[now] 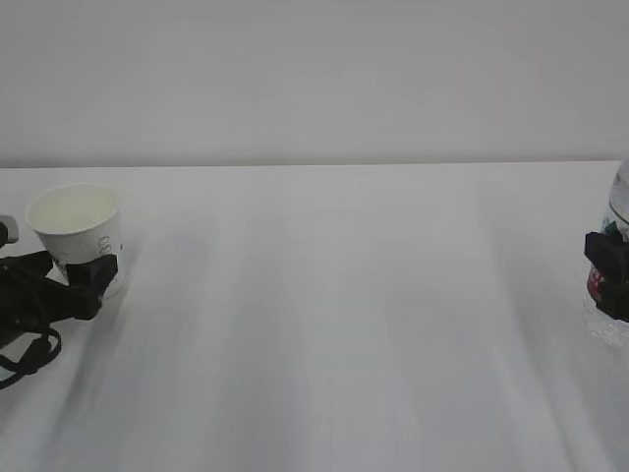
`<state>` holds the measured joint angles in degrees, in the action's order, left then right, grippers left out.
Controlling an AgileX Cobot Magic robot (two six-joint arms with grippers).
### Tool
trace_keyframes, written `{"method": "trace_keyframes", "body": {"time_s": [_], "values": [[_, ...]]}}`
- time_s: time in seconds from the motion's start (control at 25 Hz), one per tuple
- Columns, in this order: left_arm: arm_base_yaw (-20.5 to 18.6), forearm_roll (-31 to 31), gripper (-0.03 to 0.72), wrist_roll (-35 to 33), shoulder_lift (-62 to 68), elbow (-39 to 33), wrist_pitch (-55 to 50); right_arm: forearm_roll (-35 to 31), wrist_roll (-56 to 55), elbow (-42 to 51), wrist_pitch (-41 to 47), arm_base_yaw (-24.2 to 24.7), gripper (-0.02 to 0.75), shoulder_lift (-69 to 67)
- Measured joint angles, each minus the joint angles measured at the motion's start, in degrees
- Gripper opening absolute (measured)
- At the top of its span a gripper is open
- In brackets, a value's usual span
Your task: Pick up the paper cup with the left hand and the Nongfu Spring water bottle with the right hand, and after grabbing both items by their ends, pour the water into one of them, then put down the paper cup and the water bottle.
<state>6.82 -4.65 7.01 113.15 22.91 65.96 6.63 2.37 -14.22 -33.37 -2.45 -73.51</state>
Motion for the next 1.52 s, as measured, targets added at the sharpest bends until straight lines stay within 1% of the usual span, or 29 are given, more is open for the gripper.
{"method": "trace_keyframes", "body": {"time_s": [0.28, 0.4, 0.44, 0.52, 0.68, 1.04, 1.24, 1.52], "values": [[0.0, 0.1, 0.675, 0.71, 1.4, 0.26, 0.0, 0.0, 0.0, 0.0, 0.0, 0.0, 0.439, 0.0], [0.0, 0.1, 0.683, 2.83, 2.69, 0.87, 0.0, 0.0, 0.0, 0.0, 0.0, 0.0, 0.439, 0.0], [0.0, 0.1, 0.687, 3.4, 3.23, 1.11, 0.0, 0.03, 0.0, 0.0, 0.11, 0.0, 0.455, 0.0], [0.0, 0.1, 0.691, 5.1, 4.11, 1.73, 0.0, 0.03, 0.0, 0.0, 0.04, 0.0, 0.44, 0.0], [0.0, 0.1, 0.692, 5.92, 4.84, 2.07, 0.0, 0.03, 0.0, 0.0, 0.04, 0.0, 0.436, 0.0], [0.0, 0.1, 0.692, 6.01, 4.86, 2.14, 0.0, 0.03, 0.0, 0.0, 0.04, 0.0, 0.433, 0.0], [0.0, 0.1, 0.692, 2.9, 4.86, 2.14, 0.0, 0.03, 0.0, 0.0, 0.13, 0.0, 0.433, 0.0], [0.0, 0.1, 0.692, 2.32, 4.96, 4.25, 0.0, 0.03, 0.0, 0.0, 0.13, 0.0, 0.433, 0.0]]}}
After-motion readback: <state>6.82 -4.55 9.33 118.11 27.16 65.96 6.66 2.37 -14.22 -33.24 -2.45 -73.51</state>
